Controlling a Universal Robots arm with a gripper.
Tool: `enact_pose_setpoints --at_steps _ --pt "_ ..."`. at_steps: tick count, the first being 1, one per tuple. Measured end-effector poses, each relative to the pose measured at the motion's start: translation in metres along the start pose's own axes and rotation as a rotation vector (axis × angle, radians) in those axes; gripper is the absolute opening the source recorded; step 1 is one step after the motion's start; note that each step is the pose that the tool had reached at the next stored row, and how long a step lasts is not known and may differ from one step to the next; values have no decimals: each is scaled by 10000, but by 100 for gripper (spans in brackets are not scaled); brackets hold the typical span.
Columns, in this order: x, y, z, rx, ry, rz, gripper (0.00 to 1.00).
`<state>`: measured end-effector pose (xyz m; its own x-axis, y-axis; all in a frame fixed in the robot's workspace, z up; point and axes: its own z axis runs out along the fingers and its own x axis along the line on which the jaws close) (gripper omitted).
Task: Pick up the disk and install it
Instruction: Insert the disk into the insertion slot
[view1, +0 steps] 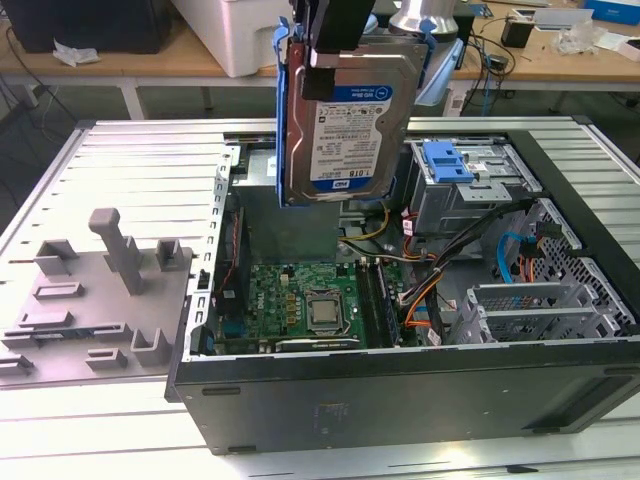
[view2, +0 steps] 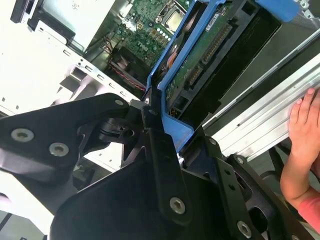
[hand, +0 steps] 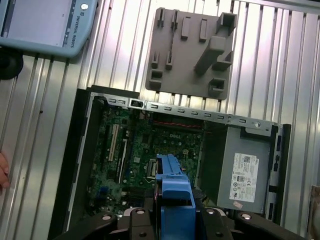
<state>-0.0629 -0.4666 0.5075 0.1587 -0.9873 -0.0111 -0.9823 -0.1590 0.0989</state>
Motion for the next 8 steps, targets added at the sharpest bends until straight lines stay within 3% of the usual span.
enact_pose_setpoints --at_steps 5,8 --pt "50 8 1 160 33 9 37" --pt "56 9 1 393 91 59 37"
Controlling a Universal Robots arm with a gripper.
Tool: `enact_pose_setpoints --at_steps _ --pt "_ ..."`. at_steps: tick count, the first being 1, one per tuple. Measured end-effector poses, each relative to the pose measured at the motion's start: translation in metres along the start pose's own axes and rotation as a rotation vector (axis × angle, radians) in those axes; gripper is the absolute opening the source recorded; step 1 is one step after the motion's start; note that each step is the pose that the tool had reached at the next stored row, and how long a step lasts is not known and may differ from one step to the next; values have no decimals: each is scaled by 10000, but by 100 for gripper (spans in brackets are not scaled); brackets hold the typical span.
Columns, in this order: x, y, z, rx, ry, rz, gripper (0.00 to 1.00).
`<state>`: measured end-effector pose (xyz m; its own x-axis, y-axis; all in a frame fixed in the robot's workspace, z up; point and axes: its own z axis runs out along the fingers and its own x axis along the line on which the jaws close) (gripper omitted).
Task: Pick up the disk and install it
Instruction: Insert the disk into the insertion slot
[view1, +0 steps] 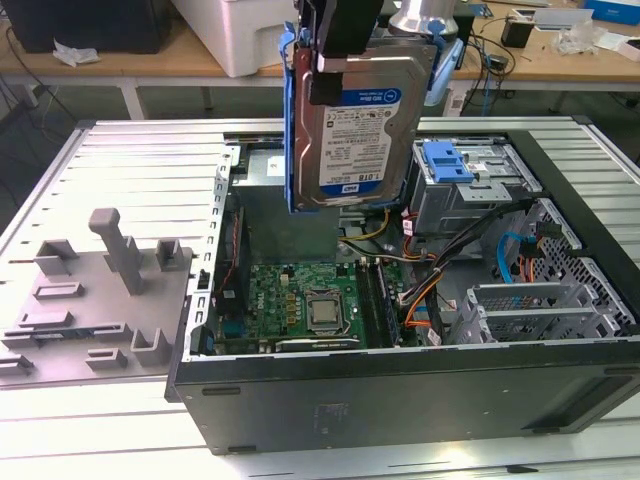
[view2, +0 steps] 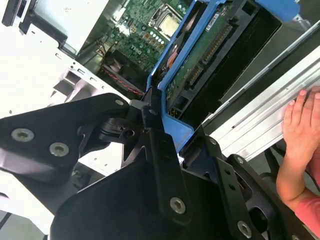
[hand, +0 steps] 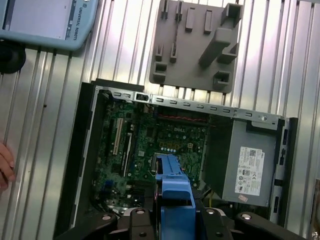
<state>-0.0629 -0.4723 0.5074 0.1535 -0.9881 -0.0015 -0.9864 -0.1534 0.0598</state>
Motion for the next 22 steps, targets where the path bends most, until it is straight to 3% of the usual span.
enact_pose_setpoints --at_steps 3,5,9,18,21,22 --pt "0 -1 3 137 15 114 37" --pt "1 -2 3 162 5 372 37" --pt "1 -1 7 163 -23 949 37" --pt "5 -16 23 163 -58 1626 37" --pt "14 -60 22 165 -63 1697 37" --pt "55 -143 21 170 -75 1770 37"
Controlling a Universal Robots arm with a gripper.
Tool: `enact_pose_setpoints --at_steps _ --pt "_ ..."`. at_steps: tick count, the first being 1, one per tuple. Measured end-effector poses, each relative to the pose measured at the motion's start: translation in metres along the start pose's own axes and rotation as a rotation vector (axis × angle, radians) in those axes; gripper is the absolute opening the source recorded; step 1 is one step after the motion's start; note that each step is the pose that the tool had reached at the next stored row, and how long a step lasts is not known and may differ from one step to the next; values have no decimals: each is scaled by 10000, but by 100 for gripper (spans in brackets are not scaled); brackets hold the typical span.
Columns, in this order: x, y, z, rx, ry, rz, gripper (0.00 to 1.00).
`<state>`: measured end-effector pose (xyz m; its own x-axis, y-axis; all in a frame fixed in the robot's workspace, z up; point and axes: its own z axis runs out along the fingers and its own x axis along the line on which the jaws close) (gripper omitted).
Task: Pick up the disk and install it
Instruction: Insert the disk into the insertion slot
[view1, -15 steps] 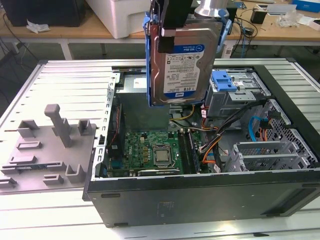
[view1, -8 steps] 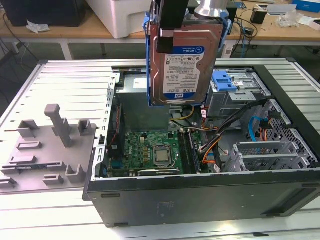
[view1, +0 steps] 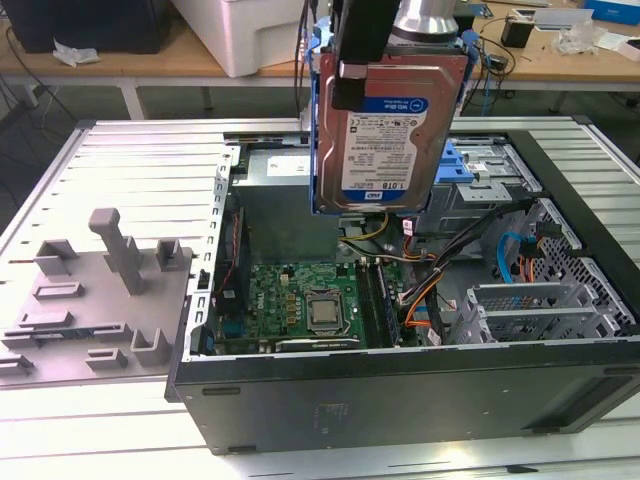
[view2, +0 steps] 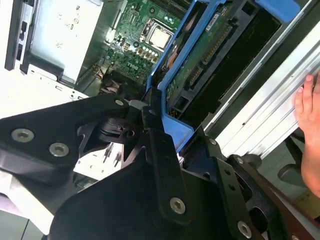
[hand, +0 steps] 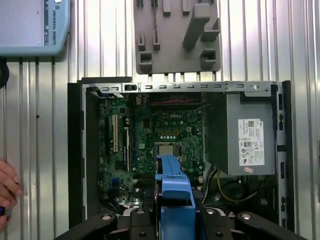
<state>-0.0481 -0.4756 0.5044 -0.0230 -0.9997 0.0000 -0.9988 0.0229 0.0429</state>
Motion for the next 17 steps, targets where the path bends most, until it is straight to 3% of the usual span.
enact_pose_setpoints --at_steps 2,17 --pt "51 -82 -2 0 -10 44 37" --pt "199 -316 -12 0 -15 90 37"
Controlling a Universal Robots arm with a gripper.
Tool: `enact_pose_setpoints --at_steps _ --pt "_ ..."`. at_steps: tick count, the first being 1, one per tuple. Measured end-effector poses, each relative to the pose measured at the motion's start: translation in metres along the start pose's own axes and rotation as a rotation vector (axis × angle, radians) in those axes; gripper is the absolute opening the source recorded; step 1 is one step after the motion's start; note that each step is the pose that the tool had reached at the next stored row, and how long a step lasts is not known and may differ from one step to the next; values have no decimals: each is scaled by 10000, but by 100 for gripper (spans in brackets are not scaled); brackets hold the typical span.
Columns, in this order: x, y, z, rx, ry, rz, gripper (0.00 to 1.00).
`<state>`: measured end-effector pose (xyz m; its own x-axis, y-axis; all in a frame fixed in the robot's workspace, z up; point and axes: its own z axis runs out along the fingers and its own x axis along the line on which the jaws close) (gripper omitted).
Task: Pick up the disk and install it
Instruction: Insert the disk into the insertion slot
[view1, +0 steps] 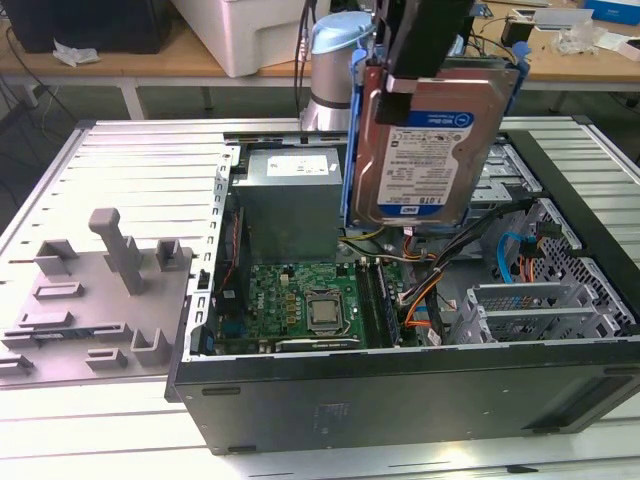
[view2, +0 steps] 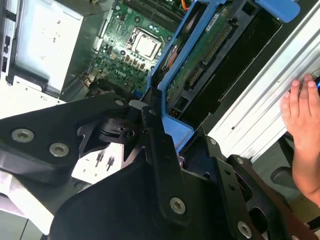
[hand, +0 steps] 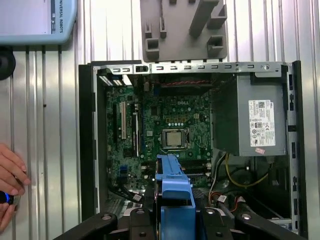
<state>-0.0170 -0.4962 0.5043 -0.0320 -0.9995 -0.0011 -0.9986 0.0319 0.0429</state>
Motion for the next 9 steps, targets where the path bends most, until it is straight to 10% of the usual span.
enact_pose_setpoints --at_steps 9 --pt "107 -257 -11 0 0 1 37"
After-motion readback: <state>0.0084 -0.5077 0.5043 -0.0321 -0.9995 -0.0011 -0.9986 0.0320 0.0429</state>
